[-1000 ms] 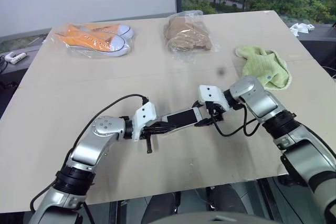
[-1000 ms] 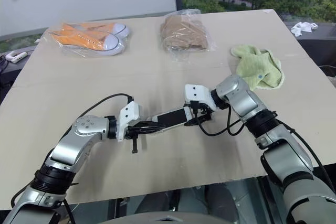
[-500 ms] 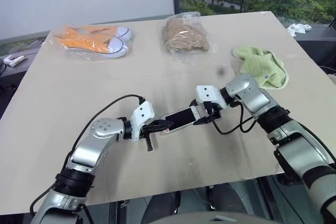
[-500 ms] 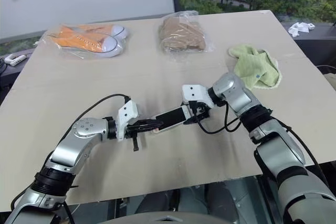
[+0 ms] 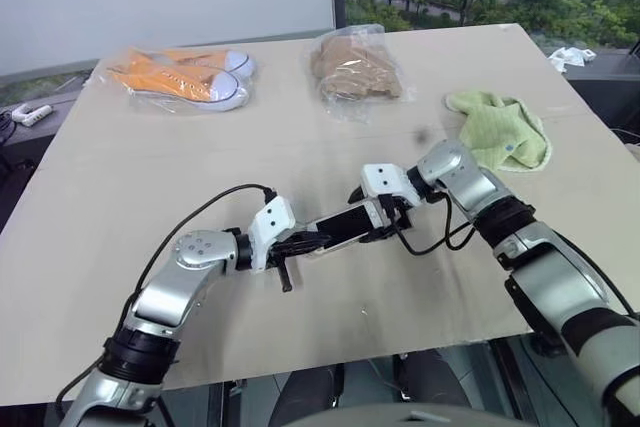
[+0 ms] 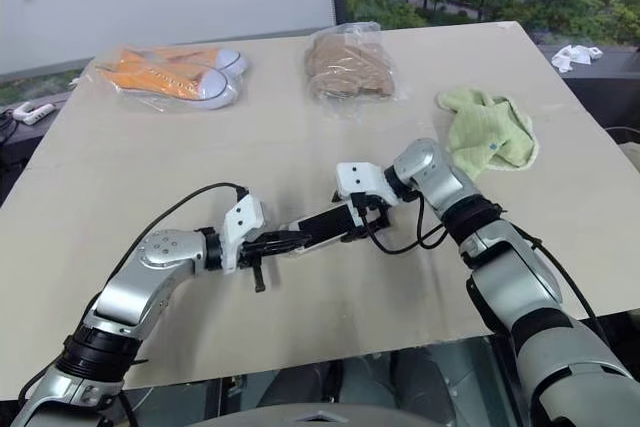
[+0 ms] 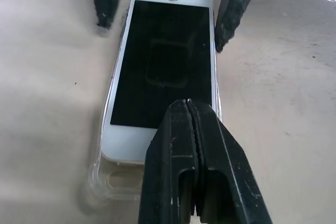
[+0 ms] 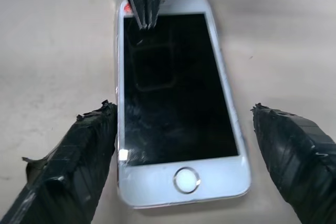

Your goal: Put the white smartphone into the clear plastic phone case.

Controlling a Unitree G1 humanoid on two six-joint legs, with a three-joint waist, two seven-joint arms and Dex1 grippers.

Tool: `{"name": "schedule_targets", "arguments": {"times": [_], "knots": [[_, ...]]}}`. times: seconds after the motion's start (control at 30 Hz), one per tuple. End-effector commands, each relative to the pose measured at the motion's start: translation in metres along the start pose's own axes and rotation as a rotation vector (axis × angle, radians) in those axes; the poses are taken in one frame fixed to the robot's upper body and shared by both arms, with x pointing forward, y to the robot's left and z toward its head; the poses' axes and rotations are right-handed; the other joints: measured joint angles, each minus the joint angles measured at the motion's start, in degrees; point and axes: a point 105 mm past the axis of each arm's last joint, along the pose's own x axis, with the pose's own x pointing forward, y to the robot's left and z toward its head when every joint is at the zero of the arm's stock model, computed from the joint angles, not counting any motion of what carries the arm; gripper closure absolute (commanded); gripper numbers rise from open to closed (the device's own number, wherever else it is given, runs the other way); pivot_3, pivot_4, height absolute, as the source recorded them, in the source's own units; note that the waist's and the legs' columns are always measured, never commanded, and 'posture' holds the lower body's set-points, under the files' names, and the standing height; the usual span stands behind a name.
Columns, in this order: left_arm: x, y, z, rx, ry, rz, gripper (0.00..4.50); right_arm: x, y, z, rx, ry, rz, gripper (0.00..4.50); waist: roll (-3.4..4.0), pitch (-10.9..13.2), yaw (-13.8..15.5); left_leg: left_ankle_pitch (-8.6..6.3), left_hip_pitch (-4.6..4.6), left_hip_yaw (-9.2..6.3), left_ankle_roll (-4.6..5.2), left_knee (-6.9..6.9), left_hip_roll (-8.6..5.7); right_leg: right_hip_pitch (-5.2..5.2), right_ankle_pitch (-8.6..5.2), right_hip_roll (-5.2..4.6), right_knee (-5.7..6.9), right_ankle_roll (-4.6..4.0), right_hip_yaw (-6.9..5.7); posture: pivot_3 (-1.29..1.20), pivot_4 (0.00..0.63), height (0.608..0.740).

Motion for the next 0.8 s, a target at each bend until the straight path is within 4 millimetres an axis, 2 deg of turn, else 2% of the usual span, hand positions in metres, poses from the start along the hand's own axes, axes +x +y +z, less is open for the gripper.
{"name": "schedule_targets", "arguments": {"times": [0.03, 0.3, 0.33, 0.37, 0.47, 0.6, 0.67, 0.8], "knots": [[0.001, -0.006, -0.028, -0.073, 0.106, -0.01, 4.5, -0.032, -0.018, 0.022, -0.031, -0.051, -0.101, 0.04, 0.01, 0.0, 0.0, 0.0, 0.0, 0.0, 0.0, 0.0, 0.0, 0.0, 0.0, 0.0, -0.01, 0.0, 0.0, 0.0, 0.15, 0.74], [0.001, -0.002, -0.026, -0.054, 0.093, -0.001, 4.5, -0.071, -0.015, 0.003, 0.073, -0.015, -0.171, 0.04, 0.01, 0.0, 0.0, 0.0, 0.0, -0.03, 0.0, -0.02, 0.0, 0.01, 0.0, -0.02, -0.04, 0.0, -0.02, 0.0, 0.15, 0.74], [0.001, -0.001, -0.023, -0.046, 0.082, 0.003, 4.5, -0.074, -0.017, -0.003, 0.093, -0.007, -0.199, 0.54, 0.01, 0.0, 0.0, 0.0, 0.0, -0.02, 0.0, -0.02, 0.0, 0.01, 0.0, -0.02, -0.04, 0.0, -0.01, 0.0, 0.15, 0.74], [0.001, 0.0, -0.02, -0.035, 0.065, 0.008, 4.5, -0.075, -0.017, -0.009, 0.102, 0.013, -0.214, 0.84, 0.01, 0.0, 0.1, 0.0, -0.01, -0.03, 0.01, -0.02, 0.0, 0.01, 0.0, -0.02, -0.04, 0.0, -0.01, 0.0, 0.15, 0.74], [0.0, 0.001, -0.007, 0.001, 0.02, 0.007, 4.5, -0.072, -0.012, -0.02, 0.107, 0.04, -0.218, 2.36, 0.01, 0.0, 0.1, 0.0, -0.03, -0.02, 0.01, -0.02, 0.0, 0.01, 0.0, -0.02, -0.06, 0.0, -0.01, 0.0, 0.15, 0.74], [-0.009, 0.005, 0.034, 0.021, -0.123, 0.017, 4.5, -0.065, -0.004, -0.022, 0.107, 0.035, -0.199, 4.32, 0.01, 0.0, 0.0, 0.0, -0.17, -0.03, 0.01, -0.02, 0.0, -0.05, 0.0, -0.03, -0.09, 0.0, -0.01, 0.0, 0.15, 0.74], [-0.015, 0.005, 0.048, 0.018, -0.17, 0.015, 4.5, -0.063, -0.002, -0.022, 0.101, 0.041, -0.19, 4.44, 0.01, 0.1, 0.0, 0.0, -0.27, -0.05, 0.01, -0.01, 0.0, -0.13, 0.0, -0.02, -0.09, 0.0, -0.03, 0.0, 0.15, 0.74], [-0.033, 0.007, 0.051, 0.013, -0.168, 0.036, 4.5, -0.054, 0.003, -0.023, 0.092, 0.058, -0.158, 4.44, 0.01, 0.1, -0.4, 0.0, -0.28, -0.06, 0.0, -0.07, 0.01, -0.14, 0.0, -0.02, -0.19, 0.0, -0.05, 0.0, 0.15, 0.74]]}}
